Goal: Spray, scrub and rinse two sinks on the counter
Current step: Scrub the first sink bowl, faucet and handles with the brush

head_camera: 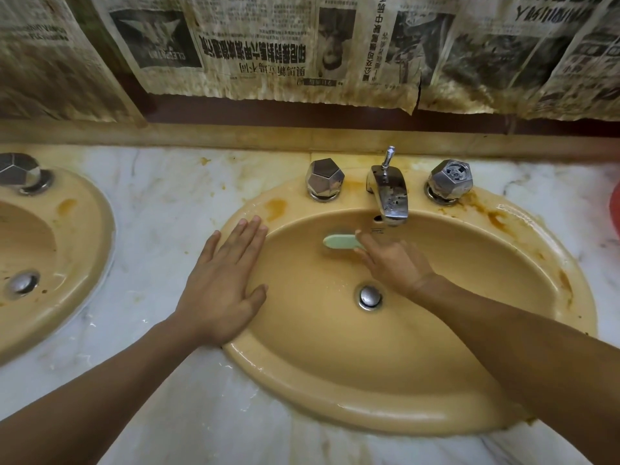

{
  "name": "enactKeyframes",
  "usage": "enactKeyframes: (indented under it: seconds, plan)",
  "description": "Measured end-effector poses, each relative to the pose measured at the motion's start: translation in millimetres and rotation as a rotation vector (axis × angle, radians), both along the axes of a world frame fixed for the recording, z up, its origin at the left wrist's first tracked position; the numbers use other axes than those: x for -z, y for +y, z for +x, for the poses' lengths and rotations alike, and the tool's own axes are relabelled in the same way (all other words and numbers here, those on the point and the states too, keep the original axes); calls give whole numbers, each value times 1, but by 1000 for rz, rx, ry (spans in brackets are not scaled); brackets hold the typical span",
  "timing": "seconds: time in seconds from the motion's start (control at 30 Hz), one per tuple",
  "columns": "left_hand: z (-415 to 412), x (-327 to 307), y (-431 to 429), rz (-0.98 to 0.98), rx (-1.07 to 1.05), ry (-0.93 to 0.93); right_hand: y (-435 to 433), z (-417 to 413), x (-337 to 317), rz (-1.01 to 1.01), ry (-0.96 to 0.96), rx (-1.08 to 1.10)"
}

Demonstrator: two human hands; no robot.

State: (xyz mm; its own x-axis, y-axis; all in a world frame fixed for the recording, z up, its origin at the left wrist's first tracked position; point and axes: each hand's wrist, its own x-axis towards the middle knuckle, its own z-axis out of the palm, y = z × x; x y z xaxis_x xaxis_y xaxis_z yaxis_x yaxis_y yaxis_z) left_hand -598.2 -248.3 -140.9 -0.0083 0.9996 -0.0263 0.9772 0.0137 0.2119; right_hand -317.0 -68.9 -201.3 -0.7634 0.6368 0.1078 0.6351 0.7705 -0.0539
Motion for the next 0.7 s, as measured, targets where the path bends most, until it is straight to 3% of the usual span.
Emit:
enactKeyframes:
  seconds: [0.07,0.17,0.33,0.4,0.47,0.63,0.7]
  plan:
    - [1,0,0,1,-1,8,-4,0,1,5,10,-22]
    - [2,-1,0,3,-2,4,-13,-6,-2,-128,-223,-122]
    - [2,-1,1,1,-14,-15,3,-5,-20,24,81,-40]
    - [4,-2,1,-4,-21,-16,-10,-14,-15,-150,-141,-70]
    - [4,-2,0,-5,-29,-26,-14,-18,-8,-195,-320,-115]
    - [6,-3,-1,6,-37,-65,3,-4,-6,-25,12,-25]
    - [7,-3,-1,10,-47,-90,-14,-12,6,-145,51,38]
